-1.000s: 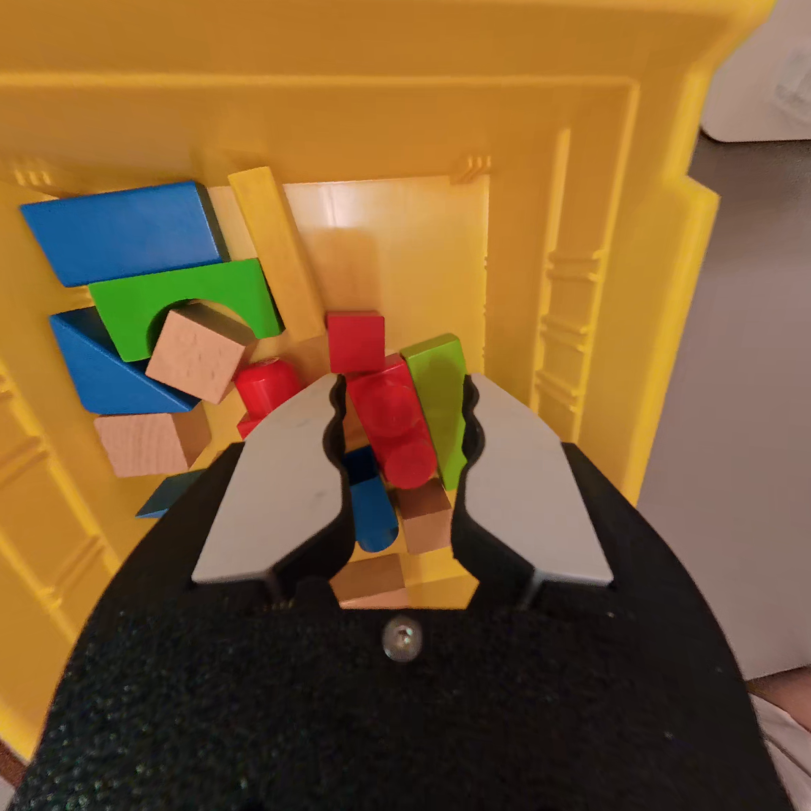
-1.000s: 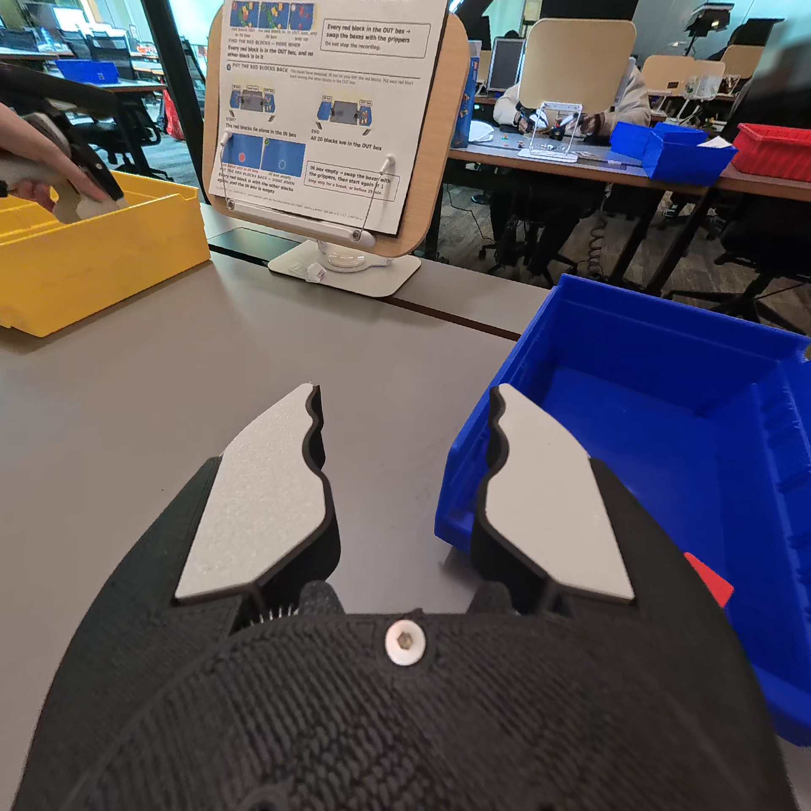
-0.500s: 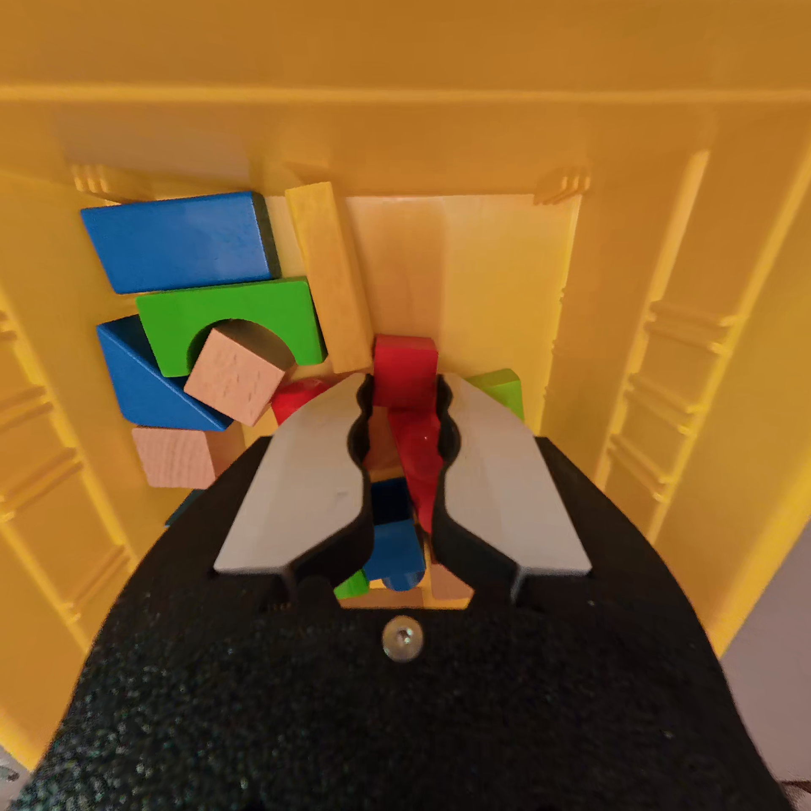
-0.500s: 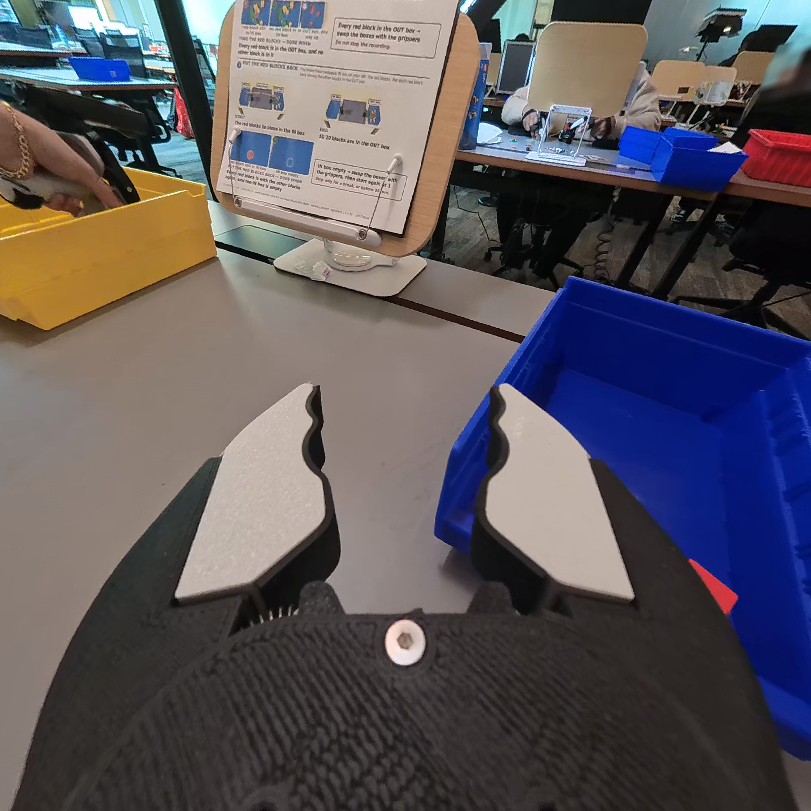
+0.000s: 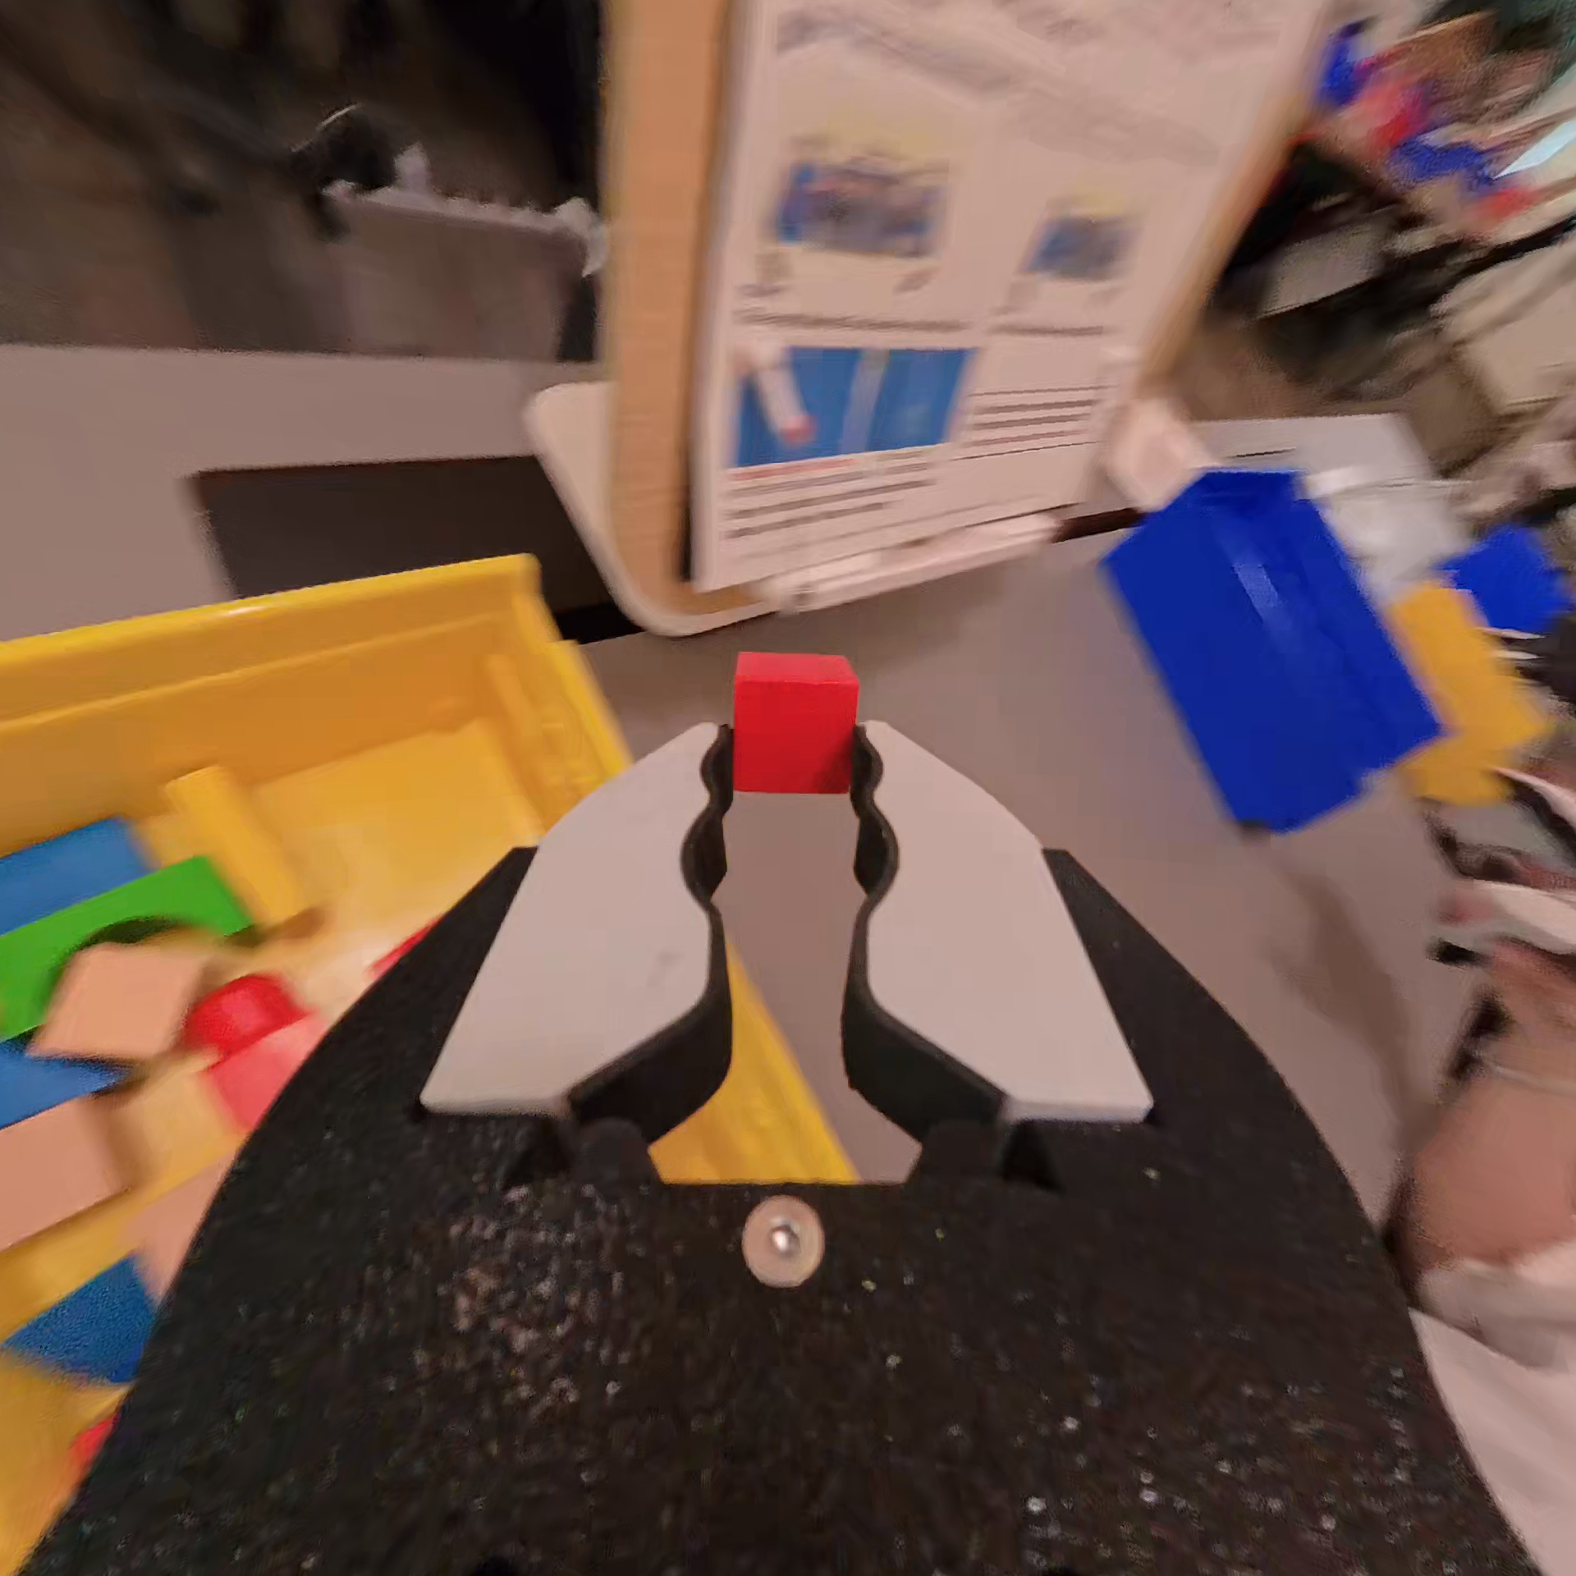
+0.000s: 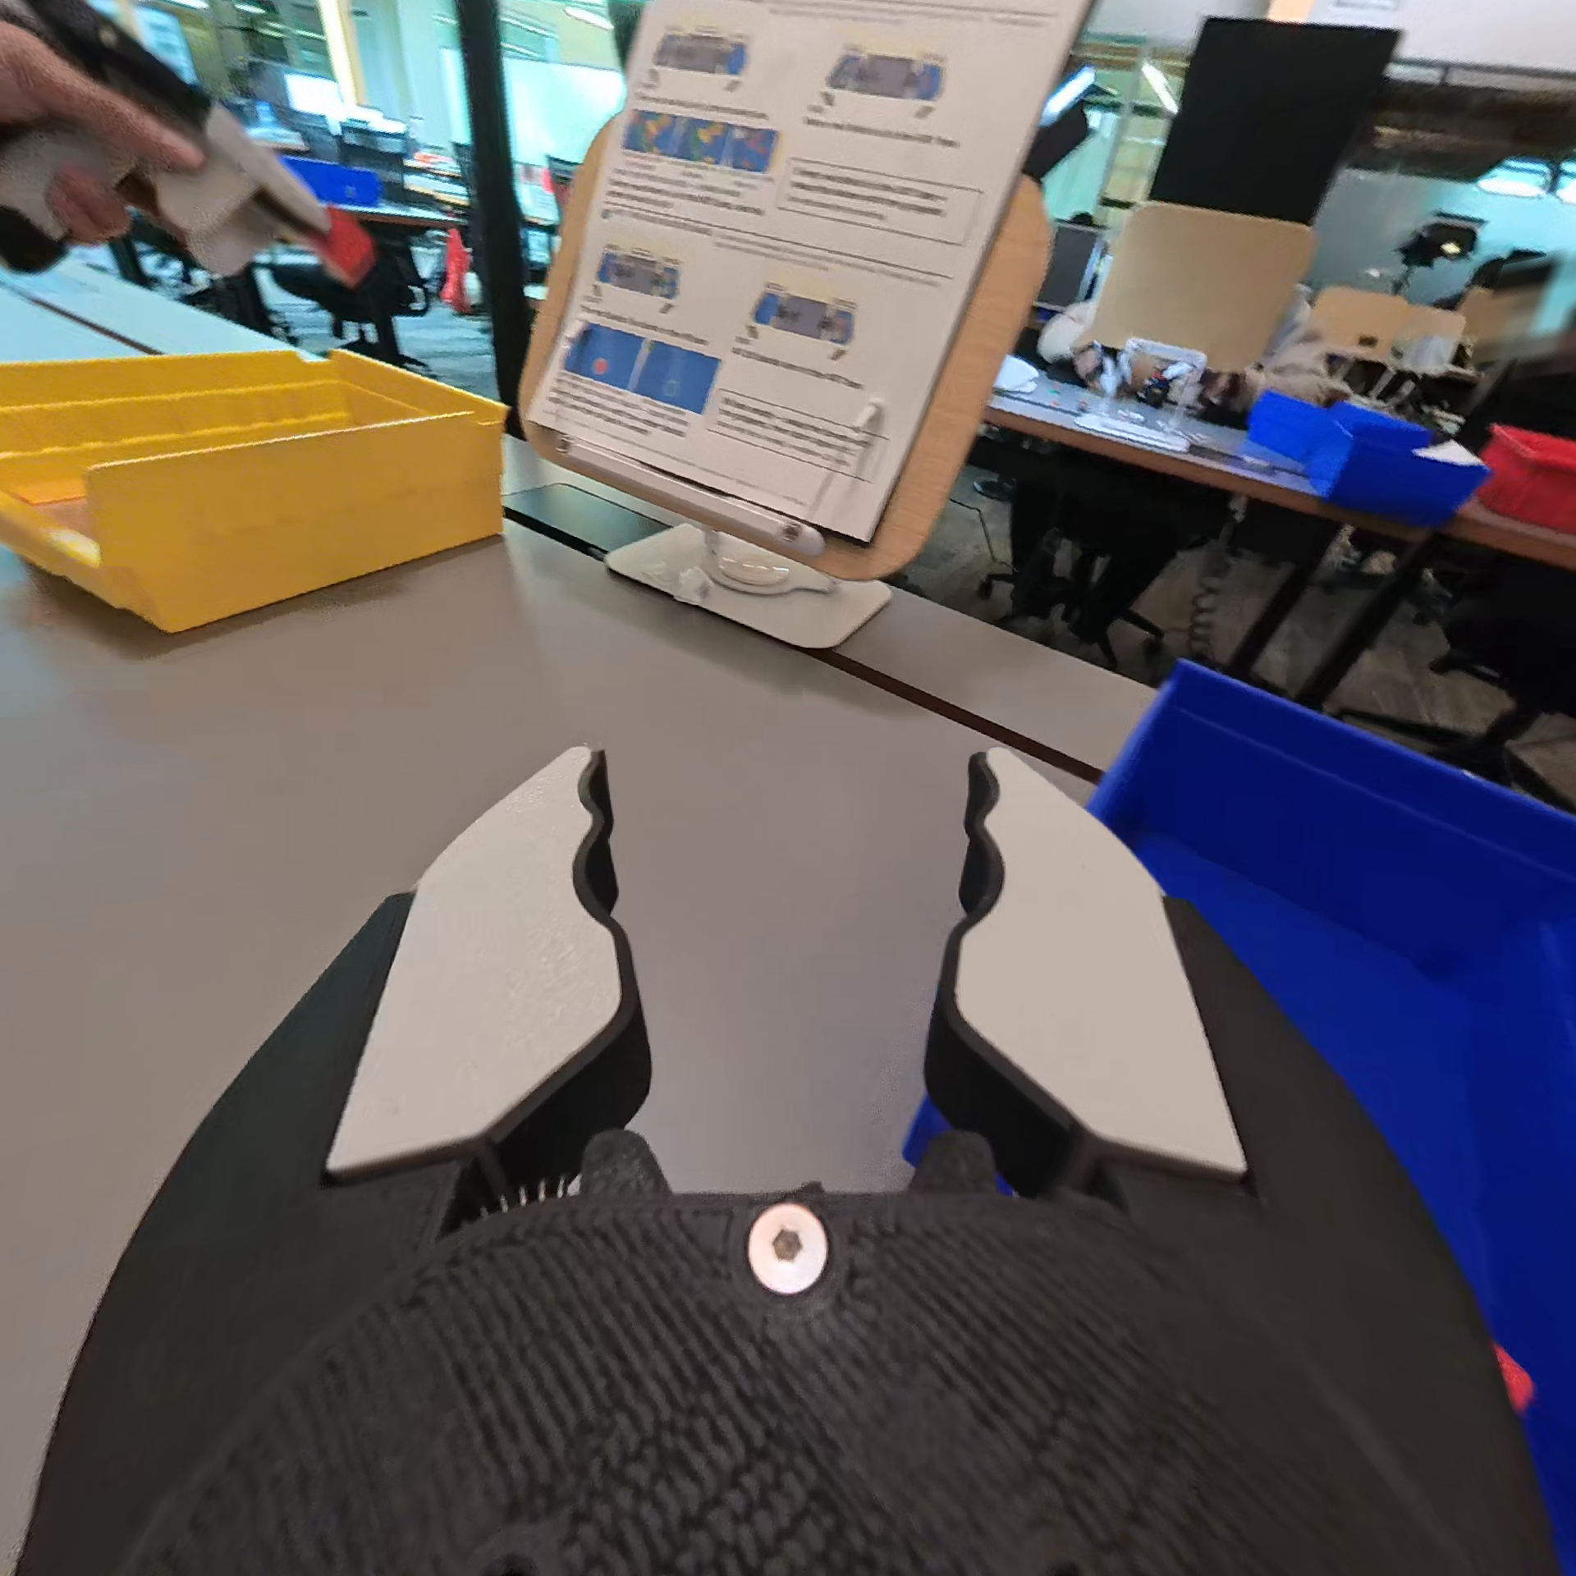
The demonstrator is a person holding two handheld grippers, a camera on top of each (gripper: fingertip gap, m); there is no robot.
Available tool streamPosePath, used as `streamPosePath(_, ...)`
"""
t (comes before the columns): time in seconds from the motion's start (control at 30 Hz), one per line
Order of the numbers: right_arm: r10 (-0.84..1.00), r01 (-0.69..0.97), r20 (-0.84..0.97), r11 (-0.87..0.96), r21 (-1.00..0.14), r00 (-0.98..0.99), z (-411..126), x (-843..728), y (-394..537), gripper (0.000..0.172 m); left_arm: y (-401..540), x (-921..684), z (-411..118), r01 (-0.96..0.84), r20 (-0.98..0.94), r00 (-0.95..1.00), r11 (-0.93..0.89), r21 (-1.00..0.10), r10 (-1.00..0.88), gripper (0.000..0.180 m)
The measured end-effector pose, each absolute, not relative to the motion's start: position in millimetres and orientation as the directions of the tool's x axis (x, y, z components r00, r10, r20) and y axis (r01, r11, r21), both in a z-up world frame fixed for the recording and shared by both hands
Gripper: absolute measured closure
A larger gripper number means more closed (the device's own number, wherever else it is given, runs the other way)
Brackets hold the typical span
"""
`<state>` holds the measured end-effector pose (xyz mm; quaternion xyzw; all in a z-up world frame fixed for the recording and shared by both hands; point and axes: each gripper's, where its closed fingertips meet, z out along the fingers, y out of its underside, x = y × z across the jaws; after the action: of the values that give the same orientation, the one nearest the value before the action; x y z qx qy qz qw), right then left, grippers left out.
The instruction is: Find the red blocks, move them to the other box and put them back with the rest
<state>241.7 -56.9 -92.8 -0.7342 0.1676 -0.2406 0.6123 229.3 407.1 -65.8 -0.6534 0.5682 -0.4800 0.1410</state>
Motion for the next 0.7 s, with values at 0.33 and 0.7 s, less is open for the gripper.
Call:
streamPosePath(0.33, -0.286, 0.39, 0.43, -0.186, -0.902, 0.857, -76, 181, 31, 0.092, 209, 186, -58, -0.578, 0.729, -0.562, -0.445, -0.684, -0.391, 0.155)
streamPosePath(0.7, -0.083, 0.528, 0.543, -0.151, -0.836, 0.836, -81, 154, 63, 0.108, 78, 160, -95, -0.775, 0.815, -0.578, -0.291, -0.561, -0.034, 0.155)
